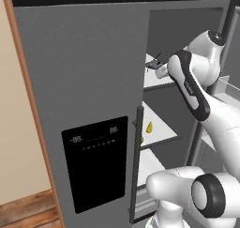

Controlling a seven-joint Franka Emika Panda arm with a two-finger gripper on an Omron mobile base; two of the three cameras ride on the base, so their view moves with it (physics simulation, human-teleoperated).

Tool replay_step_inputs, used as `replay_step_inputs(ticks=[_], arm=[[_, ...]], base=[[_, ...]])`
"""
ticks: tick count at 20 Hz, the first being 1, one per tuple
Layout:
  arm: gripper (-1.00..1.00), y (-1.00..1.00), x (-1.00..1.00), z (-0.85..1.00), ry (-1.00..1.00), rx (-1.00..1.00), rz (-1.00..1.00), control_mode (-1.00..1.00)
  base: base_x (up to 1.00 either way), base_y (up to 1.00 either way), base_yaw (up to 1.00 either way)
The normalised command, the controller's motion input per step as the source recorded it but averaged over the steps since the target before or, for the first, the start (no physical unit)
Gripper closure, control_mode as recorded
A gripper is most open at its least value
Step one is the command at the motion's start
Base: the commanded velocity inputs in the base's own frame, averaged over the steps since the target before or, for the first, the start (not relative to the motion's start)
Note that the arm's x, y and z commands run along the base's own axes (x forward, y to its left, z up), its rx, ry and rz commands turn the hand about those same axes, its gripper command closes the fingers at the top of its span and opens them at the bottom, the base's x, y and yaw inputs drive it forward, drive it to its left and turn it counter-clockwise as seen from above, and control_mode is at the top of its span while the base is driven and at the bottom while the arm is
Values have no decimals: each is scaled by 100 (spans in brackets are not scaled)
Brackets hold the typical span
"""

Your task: Gather the lemon wedge and cucumber from the fridge and place them on a tray on the dining counter. Then gather the fishs from the fridge and place them on the other tray.

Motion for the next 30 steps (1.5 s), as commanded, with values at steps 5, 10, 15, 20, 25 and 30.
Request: replay_step_inputs(ticks=[5, 10, 15, 20, 25, 30], arm=[[-100, 0, 62, 0, 2, 0, 1, -100], [-100, -13, 57, -18, -3, 0, 1, -100], [-100, -15, 59, -23, -10, 0, 1, -100], [-100, -10, 71, -2, -1, 0, 1, -100], [-100, -9, 65, 1, 4, 0, 0, -100], [-100, -12, 52, 0, 2, 0, 1, -100]], base=[[0, 0, 0], [0, 0, 0], [0, 0, 0], [0, 0, 0], [0, 0, 0], [0, 0, 0]])
